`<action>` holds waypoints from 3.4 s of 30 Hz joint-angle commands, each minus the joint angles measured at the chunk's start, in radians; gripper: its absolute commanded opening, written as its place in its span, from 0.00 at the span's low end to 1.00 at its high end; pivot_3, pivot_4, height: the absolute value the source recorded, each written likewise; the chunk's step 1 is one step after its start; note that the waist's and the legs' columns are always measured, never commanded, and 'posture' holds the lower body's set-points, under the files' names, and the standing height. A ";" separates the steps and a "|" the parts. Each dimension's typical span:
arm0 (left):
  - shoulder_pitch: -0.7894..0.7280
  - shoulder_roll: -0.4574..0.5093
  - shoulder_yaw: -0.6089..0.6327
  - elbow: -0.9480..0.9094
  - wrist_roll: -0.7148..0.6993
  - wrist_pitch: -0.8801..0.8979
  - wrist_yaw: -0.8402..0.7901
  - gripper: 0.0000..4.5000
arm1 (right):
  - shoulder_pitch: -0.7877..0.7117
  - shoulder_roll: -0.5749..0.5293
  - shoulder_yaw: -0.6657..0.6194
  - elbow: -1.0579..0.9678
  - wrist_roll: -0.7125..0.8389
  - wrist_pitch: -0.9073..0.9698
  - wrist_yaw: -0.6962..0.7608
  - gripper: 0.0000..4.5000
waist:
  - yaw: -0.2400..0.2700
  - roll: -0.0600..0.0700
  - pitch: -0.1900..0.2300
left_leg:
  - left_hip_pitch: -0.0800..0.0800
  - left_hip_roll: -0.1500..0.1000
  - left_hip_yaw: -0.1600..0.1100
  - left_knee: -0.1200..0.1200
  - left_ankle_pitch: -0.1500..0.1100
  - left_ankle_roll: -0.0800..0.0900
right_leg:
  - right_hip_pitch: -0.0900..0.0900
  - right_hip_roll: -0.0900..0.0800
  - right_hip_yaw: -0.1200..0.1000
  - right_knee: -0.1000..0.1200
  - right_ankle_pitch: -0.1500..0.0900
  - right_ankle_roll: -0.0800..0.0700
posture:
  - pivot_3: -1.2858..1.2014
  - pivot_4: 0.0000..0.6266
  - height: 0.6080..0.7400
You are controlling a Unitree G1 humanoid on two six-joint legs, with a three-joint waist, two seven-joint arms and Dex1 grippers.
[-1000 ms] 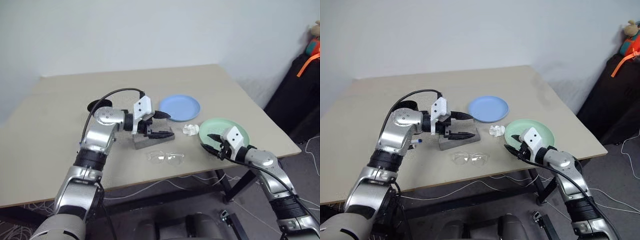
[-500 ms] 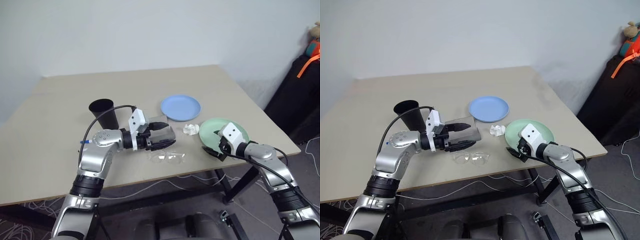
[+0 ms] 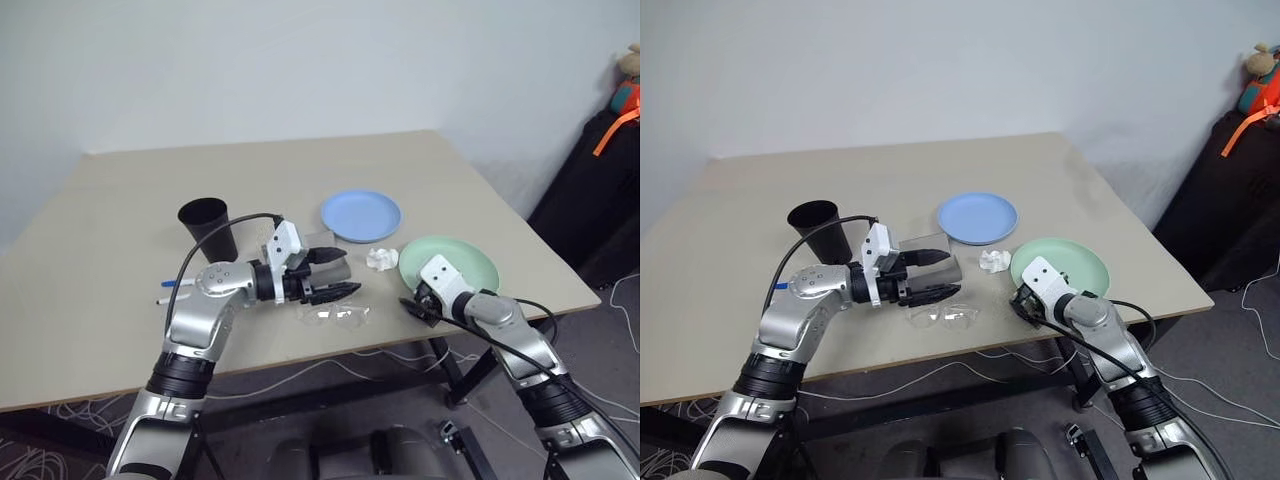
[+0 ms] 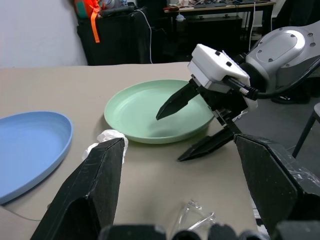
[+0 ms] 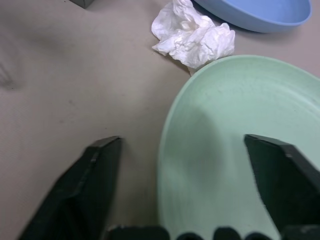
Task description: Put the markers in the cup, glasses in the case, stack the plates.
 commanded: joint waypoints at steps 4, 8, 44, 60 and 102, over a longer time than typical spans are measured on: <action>-0.006 -0.003 -0.004 -0.028 -0.014 -0.013 0.003 0.83 | -0.019 -0.008 -0.008 -0.021 -0.059 0.032 -0.053 0.39 | 0.000 0.000 0.000 | 0.000 0.000 0.000 0.000 0.000 0.000 | 0.000 0.000 0.000 -0.001 0.000 0.000 | 0.52 0.00 1.00; -0.005 -0.003 -0.008 -0.027 -0.013 -0.019 0.006 0.83 | -0.021 -0.011 -0.004 -0.025 -0.071 0.036 -0.052 0.08 | 0.000 0.000 0.000 | 0.000 0.000 0.000 0.000 0.000 0.000 | 0.000 0.000 -0.001 -0.001 0.000 0.000 | 0.52 0.00 1.00; 0.131 0.004 0.032 -0.118 -0.016 -0.037 0.148 0.83 | -0.880 0.202 0.093 1.313 -0.240 -1.057 0.071 0.06 | -0.005 0.000 0.001 | 0.002 -0.003 -0.001 -0.009 0.003 0.005 | -0.003 0.002 0.005 0.000 0.001 0.003 | 0.52 0.00 1.00; 0.129 0.006 0.022 -0.136 -0.015 -0.018 0.157 0.83 | -0.872 0.170 0.024 1.305 -0.215 -1.103 0.023 0.76 | -0.005 0.000 0.001 | 0.003 -0.003 0.000 -0.009 0.003 0.005 | -0.002 0.003 0.006 0.000 0.001 0.003 | 0.52 0.00 1.00; 0.071 0.076 0.052 -0.023 -0.004 -0.054 0.109 0.83 | -0.645 0.187 -0.219 1.106 0.094 -0.401 0.295 0.32 | -0.006 0.001 0.001 | 0.010 -0.003 0.003 -0.011 0.003 0.005 | 0.000 0.004 0.011 0.001 0.000 0.001 | 0.52 0.00 1.00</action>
